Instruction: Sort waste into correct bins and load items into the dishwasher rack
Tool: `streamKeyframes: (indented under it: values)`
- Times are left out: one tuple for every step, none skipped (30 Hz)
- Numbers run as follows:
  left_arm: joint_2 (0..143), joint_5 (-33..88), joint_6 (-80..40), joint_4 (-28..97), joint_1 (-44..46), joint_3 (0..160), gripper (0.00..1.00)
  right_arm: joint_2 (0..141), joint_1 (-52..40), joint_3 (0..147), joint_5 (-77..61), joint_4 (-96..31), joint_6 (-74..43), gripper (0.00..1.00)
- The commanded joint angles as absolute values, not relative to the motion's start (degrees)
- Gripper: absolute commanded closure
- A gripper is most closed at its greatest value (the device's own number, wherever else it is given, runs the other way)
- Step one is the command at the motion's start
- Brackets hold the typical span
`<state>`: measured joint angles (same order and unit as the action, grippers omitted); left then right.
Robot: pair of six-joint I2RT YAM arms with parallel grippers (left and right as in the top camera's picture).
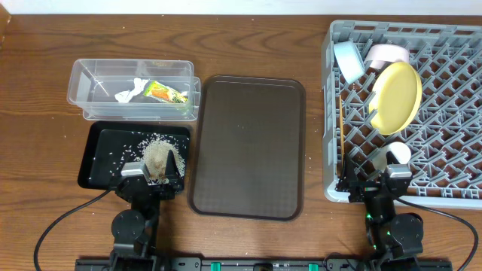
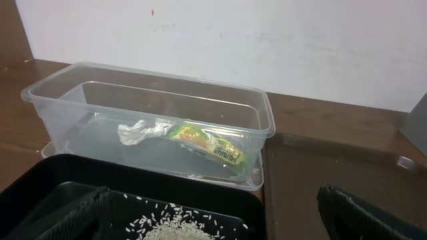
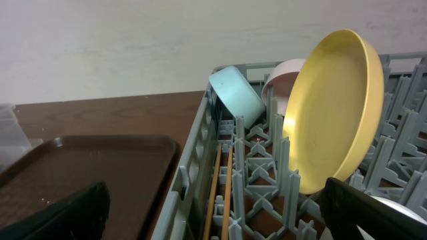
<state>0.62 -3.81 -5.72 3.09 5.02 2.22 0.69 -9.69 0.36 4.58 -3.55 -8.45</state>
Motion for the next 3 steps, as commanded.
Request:
streamKeyframes:
  values:
    - [0.2,-3.7,-4.7,3.8,4.8,0.2,0.01,0.5,-9.0,0.3,5.1,-3.7,-7.6,0.01]
    - [0.2,-3.7,-4.7,3.8,4.8,0.2,0.01,0.5,-9.0,0.3,5.1,-3.7,-7.6,0.01]
    - [0.2,-3.7,-4.7,3.8,4.8,0.2,0.01,0.5,-9.0,0.3,5.1,-3.7,-7.6,0.01]
